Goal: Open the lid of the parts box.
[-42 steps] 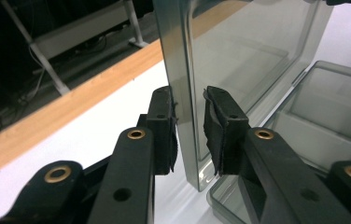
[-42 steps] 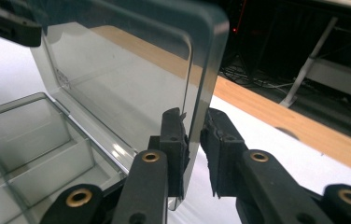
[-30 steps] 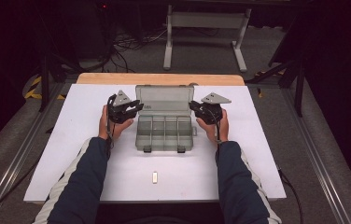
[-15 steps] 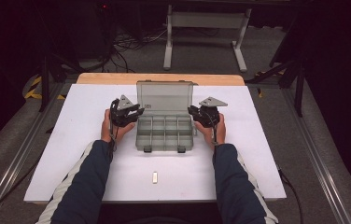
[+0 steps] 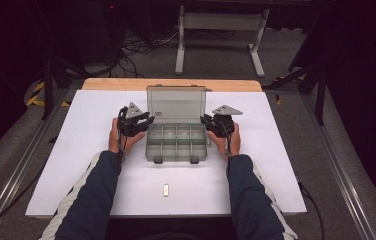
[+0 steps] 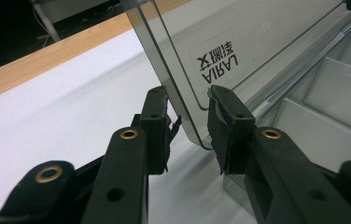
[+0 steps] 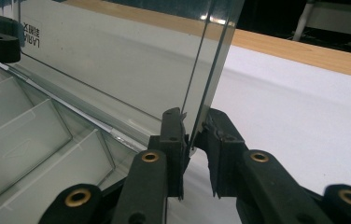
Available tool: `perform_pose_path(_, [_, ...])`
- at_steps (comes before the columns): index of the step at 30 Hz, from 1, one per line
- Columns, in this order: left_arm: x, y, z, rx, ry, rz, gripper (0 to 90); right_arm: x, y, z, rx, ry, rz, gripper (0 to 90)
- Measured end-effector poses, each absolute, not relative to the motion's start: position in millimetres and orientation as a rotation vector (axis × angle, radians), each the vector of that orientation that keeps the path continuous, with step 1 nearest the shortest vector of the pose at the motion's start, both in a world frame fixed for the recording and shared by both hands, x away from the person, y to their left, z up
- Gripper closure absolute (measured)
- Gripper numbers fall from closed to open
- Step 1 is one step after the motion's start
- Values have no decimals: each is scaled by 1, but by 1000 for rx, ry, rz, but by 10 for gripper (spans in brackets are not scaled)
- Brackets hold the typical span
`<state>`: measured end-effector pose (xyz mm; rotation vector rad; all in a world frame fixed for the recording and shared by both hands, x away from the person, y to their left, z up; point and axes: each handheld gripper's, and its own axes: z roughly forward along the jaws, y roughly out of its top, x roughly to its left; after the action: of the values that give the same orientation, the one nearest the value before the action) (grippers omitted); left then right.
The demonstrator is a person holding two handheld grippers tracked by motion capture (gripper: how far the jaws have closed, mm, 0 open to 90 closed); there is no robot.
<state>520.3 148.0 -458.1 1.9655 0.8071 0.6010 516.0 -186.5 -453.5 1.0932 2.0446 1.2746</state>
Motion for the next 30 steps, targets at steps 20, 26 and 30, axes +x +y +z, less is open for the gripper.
perform_pose_path(20, [521,148,-459,1958,818,603,668,516,-183,-454,1086,2025,1243,751])
perform_pose_path(26, [521,148,-459,1957,820,603,667,515,-182,-454,1080,2023,1233,746])
perform_pose_path(30, [521,148,-459,1956,824,607,660,515,-180,-454,1073,2017,1211,721])
